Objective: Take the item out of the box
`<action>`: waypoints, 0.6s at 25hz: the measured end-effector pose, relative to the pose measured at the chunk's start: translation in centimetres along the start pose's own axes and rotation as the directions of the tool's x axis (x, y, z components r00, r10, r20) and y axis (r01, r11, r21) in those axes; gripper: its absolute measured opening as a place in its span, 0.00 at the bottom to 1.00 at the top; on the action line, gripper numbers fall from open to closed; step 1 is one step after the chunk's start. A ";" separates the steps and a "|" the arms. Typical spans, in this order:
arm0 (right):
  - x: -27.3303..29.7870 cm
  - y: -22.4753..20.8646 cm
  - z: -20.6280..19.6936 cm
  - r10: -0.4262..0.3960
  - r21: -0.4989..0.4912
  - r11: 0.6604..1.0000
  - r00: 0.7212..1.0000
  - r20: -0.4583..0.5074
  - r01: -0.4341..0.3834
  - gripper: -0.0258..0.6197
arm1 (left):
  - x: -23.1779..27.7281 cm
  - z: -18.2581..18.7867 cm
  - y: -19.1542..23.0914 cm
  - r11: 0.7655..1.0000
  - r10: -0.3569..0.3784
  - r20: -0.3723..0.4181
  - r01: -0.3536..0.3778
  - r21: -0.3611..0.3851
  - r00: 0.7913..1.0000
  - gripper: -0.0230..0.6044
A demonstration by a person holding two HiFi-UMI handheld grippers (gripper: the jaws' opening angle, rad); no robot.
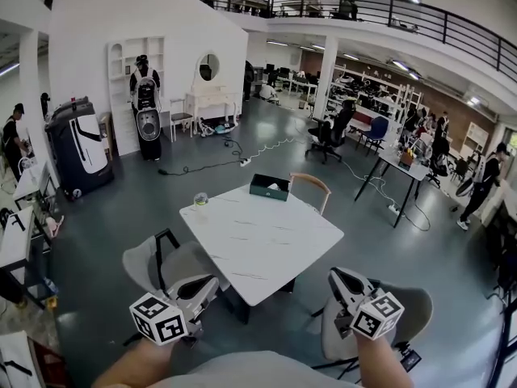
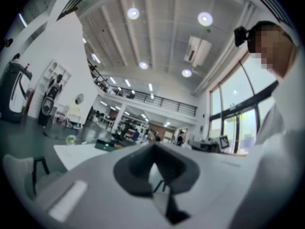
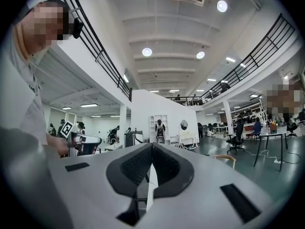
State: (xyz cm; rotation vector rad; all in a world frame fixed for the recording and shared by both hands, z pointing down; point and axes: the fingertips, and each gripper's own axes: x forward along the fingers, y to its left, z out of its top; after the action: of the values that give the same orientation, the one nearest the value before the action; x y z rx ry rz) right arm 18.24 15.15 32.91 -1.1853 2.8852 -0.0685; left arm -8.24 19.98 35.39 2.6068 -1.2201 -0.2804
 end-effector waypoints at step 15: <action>-8.1 -6.8 0.8 0.060 -0.020 0.998 0.998 0.002 -0.060 0.05 | 7.6 -3.0 -9.5 1.000 -0.002 0.004 0.002 0.021 1.000 0.04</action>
State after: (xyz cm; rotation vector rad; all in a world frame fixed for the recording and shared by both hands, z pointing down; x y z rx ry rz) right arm 28.77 15.97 32.48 -1.1001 2.9234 -0.0369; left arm 4.26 20.45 34.88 2.6266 -1.2288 -0.2743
